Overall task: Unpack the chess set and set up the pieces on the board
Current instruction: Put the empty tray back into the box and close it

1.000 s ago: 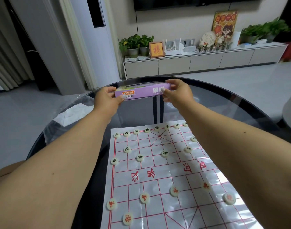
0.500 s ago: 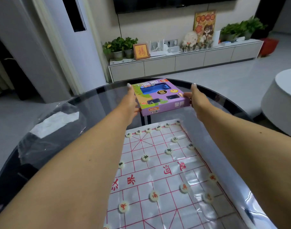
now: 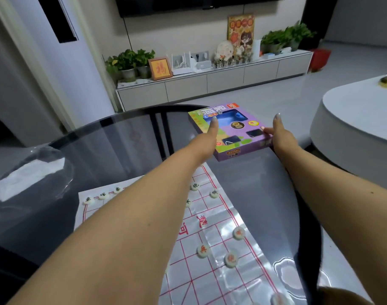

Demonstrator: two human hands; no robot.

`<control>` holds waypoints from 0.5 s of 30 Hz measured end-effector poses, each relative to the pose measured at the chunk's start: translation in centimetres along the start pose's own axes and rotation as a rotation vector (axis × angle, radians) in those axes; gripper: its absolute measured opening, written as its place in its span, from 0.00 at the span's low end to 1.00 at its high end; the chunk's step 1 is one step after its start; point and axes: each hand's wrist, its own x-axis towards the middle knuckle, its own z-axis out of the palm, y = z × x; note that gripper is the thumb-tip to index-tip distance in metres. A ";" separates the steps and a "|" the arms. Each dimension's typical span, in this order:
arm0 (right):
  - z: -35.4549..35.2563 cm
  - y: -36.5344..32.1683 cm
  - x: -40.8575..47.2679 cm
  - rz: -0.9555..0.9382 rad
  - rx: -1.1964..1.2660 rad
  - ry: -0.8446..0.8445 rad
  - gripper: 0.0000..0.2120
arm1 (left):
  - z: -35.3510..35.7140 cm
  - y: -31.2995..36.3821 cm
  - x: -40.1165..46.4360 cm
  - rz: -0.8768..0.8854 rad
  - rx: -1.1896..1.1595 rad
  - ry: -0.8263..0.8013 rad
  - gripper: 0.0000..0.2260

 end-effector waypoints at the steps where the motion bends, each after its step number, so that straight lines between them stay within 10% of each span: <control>1: -0.5 0.3 -0.1 -0.004 -0.035 0.003 0.34 | 0.6 0.2 -0.2 -0.004 0.091 -0.004 0.41; 15: -3.7 3.5 -3.6 -0.044 -0.206 0.132 0.35 | 4.4 0.2 -4.9 -0.084 0.240 0.058 0.51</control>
